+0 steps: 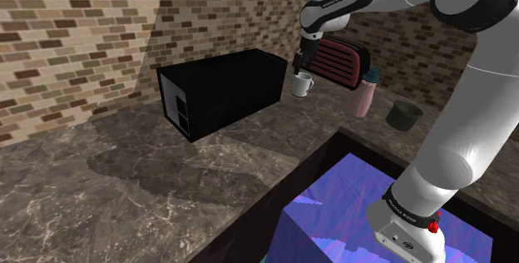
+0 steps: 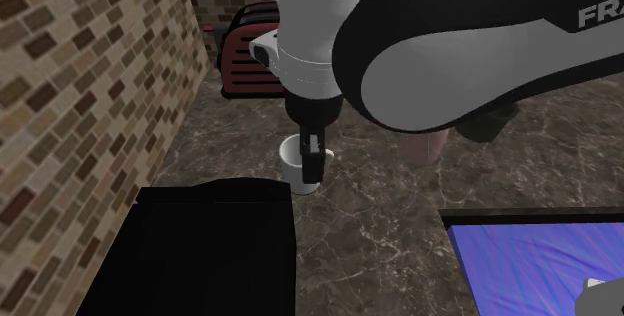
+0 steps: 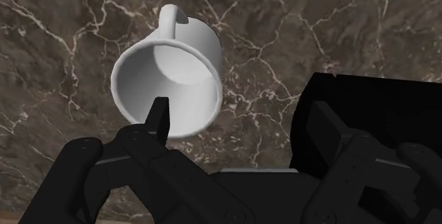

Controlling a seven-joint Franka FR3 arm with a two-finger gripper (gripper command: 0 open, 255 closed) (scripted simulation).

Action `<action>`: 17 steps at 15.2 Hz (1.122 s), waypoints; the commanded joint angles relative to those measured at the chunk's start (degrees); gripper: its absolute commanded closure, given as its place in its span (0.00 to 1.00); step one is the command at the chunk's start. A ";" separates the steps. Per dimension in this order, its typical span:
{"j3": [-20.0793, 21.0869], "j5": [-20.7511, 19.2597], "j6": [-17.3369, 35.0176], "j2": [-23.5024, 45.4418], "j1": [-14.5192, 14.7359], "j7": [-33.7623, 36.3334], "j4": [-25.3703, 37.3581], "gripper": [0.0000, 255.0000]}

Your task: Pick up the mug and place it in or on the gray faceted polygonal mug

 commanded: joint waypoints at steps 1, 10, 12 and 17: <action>-0.22 0.76 0.32 3.56 -0.62 -1.10 3.13 0.00; -0.14 1.27 5.29 6.45 -0.97 -1.44 1.04 0.00; -0.14 1.28 5.29 6.46 -0.97 -1.44 1.04 0.00; -0.14 1.27 5.28 6.45 -0.97 -1.44 1.04 1.00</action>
